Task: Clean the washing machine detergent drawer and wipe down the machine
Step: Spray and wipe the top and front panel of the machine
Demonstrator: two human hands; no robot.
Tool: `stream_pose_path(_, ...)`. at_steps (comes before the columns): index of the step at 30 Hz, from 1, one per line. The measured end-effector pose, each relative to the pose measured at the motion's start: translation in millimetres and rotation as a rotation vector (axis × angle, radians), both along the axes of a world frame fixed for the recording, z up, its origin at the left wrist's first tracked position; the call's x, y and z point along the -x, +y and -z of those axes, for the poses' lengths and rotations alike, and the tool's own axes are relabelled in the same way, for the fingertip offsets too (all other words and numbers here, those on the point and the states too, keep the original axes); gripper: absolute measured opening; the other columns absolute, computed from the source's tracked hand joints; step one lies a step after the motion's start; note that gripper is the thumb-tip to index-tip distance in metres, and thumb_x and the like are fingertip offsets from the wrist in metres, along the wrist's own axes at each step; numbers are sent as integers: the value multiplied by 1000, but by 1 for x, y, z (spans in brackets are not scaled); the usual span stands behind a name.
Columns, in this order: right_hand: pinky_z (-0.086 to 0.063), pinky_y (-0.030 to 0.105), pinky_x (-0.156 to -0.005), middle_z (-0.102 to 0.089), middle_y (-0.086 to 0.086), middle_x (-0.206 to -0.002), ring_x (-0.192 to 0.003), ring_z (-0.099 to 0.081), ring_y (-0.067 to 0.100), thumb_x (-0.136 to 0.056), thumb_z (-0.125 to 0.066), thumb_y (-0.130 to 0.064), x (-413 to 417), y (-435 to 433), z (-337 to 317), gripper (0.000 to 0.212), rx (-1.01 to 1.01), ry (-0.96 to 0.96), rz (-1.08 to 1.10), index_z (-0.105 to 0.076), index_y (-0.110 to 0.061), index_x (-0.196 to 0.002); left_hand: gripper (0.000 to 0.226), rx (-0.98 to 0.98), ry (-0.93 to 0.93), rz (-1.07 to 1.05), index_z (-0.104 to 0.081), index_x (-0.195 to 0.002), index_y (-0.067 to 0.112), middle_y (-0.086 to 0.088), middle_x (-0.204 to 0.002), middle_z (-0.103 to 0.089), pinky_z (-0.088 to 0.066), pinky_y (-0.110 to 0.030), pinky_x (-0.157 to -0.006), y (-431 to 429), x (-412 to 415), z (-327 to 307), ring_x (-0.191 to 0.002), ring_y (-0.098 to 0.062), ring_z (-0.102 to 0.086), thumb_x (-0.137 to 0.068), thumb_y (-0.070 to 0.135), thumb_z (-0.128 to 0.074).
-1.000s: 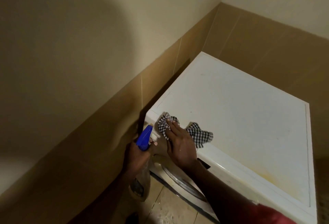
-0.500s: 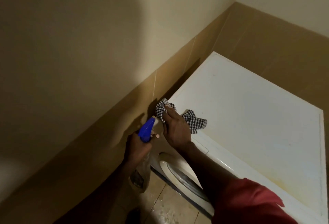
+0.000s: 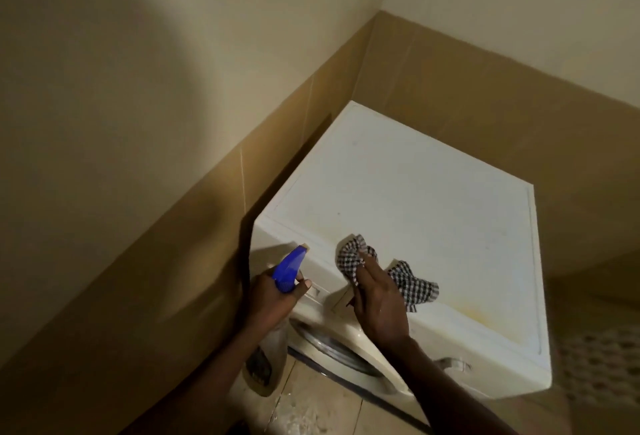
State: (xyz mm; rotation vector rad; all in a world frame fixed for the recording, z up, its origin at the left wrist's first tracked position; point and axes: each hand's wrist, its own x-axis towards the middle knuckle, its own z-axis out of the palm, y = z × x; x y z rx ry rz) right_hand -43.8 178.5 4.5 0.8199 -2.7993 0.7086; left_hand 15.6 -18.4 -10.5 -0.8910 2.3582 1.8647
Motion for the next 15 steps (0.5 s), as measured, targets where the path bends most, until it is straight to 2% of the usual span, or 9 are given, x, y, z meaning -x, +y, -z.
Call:
stream_pose_path(3, -35, 30, -112, -49, 6, -144, -134, -44, 20, -78, -60, 5, -18, 16, 0, 57, 0, 9, 23, -57, -12, -132, 26, 33, 12, 83, -58, -70, 30, 10, -60, -59, -49, -29, -66, 17, 5, -1, -59, -10, -59, -75, 26, -83)
stream_pose_path(5, -39, 24, -107, -55, 5, -137, -128, -50, 19, -76, -57, 6, -14, 13, -8, 51, 28, -15, 19, -62, -12, -123, 21, 47, 25, 121, -62, -72, 31, 8, -67, -67, -56, -33, -72, 25, 8, 1, -68, -13, -66, -73, 29, -84)
stream_pose_path(6, -43, 21, -96, -62, 5, -126, -118, -57, 20, -76, -55, 4, -10, 11, -14, 42, 47, -29, 30, -64, -13, -113, 20, 51, 27, 144, -64, -72, 31, 6, -71, -70, -58, -35, -75, 30, 9, 2, -72, -15, -68, -73, 30, -84)
stream_pose_path(8, -38, 22, -67, -67, 5, -96, -87, -62, 25, -78, -50, -4, -5, 19, -26, 21, 85, -21, 146, -60, -15, -93, 18, 55, 15, 200, -66, -73, 29, 5, -72, -71, -59, -36, -75, 44, 9, 2, -73, -16, -69, -72, 33, -84)
stream_pose_path(9, -37, 26, -63, -67, 5, -90, -81, -61, 26, -80, -50, -6, 0, 29, -30, 18, 123, -12, 242, -60, -15, -91, 19, 48, 11, 225, -66, -73, 28, 4, -70, -71, -59, -37, -75, 51, 9, 2, -72, -17, -69, -73, 33, -84)
stream_pose_path(12, -47, 30, -69, -71, 8, -94, -82, -62, 23, -88, -53, -5, 18, 73, -55, 23, 385, -16, 560, -65, -13, -105, 19, 34, 11, 278, -66, -74, 25, 2, -67, -68, -58, -41, -76, 71, 11, -1, -70, -20, -68, -73, 31, -84)
stream_pose_path(15, -43, 27, -68, -65, 0, -86, -78, -58, 16, -94, -50, -11, 32, 124, -96, 21, 578, 13, 763, -65, -12, -109, 21, 54, 33, 341, -67, -77, 16, -3, -67, -66, -57, -42, -75, 92, 13, -2, -69, -25, -66, -75, 28, -84)
